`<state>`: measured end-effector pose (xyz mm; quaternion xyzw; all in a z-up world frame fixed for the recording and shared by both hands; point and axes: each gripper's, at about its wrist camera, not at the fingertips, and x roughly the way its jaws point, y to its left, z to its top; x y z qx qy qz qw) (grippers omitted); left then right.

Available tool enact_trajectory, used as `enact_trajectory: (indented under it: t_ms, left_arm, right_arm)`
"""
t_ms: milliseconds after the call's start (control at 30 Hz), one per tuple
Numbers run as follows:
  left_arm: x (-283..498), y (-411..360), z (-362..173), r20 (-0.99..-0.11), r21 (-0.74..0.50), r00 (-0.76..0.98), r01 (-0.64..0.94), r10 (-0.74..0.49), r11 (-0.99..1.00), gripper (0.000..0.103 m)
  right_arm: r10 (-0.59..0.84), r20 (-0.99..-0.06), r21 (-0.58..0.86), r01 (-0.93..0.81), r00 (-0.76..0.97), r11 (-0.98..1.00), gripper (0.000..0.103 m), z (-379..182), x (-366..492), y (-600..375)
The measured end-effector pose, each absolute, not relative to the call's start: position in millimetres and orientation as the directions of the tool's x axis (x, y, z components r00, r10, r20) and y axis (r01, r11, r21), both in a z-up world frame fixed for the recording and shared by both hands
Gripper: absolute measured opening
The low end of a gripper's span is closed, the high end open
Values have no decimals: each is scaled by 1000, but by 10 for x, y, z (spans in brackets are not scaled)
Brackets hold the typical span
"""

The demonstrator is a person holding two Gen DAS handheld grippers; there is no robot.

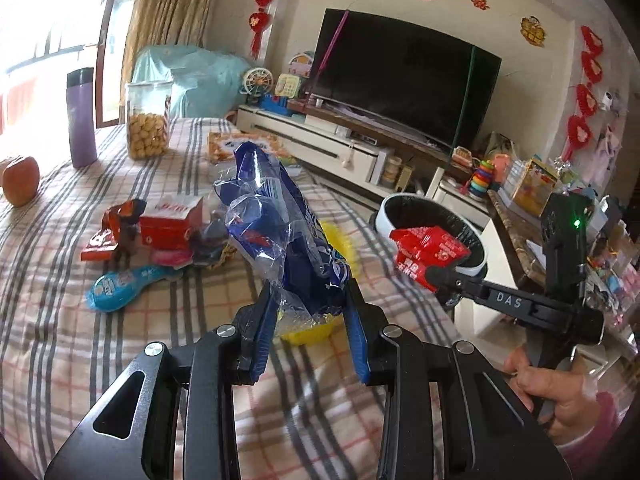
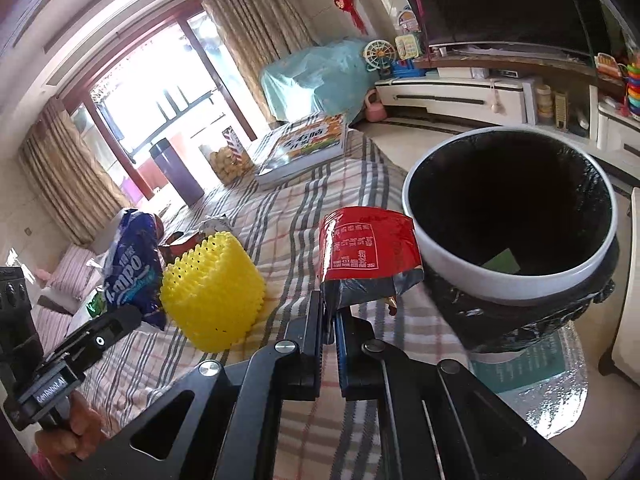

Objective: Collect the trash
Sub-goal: 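Carry red wrapper and blue bag over the bin and open both tools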

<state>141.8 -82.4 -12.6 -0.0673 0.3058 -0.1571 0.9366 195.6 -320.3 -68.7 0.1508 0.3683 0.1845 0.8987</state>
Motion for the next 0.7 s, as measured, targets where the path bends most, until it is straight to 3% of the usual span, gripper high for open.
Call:
enact_trajectory:
  t_ms: [700]
  left_arm:
    - [1687,-1738,-262,-602,-196,642,457,-475,867,31]
  right_arm:
    - [372,-595,399,-140,713,906,5,-554,1854,-3781]
